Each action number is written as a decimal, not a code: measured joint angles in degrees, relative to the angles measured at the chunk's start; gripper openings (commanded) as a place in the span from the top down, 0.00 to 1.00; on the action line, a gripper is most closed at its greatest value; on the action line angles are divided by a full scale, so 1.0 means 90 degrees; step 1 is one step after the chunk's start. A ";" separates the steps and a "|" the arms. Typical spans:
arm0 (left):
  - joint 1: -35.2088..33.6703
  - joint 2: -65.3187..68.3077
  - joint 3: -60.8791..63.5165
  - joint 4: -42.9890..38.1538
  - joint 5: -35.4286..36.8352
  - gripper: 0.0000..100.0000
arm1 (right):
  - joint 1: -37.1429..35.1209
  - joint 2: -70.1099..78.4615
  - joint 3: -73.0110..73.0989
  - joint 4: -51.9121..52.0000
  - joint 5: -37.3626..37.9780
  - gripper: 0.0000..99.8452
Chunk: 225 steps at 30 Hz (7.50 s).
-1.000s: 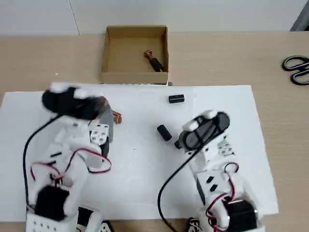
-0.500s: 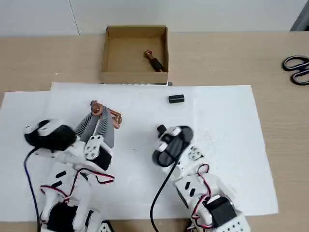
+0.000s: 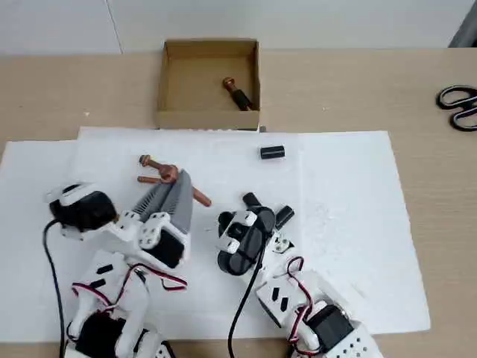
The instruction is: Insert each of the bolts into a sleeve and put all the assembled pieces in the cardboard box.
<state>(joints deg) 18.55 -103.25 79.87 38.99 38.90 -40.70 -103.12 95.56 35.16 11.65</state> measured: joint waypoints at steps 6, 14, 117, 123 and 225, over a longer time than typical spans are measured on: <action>0.0293 0.0000 0.0020 0.0234 0.0010 0.99 | 0.0000 0.0000 0.0000 -0.0176 0.0000 1.00; 0.0332 0.0000 0.0020 0.0332 0.0010 0.99 | 0.0000 0.0000 -0.0010 -0.0176 0.0000 1.00; 0.1328 -0.0039 0.0488 0.1465 -0.0352 0.99 | -0.0391 0.0020 -0.0371 0.0010 -0.0010 1.00; 0.1338 -0.0039 0.0488 0.1563 -0.0352 0.99 | -0.0400 0.0020 -0.0361 0.0010 -0.0010 1.00; -0.1827 -0.0039 0.1055 0.1895 -0.3595 0.99 | 0.2960 0.4874 -0.4894 -0.0508 -0.1338 1.00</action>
<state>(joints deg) 2.11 -103.60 89.36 56.04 6.55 -14.07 -59.25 51.52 30.59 -0.40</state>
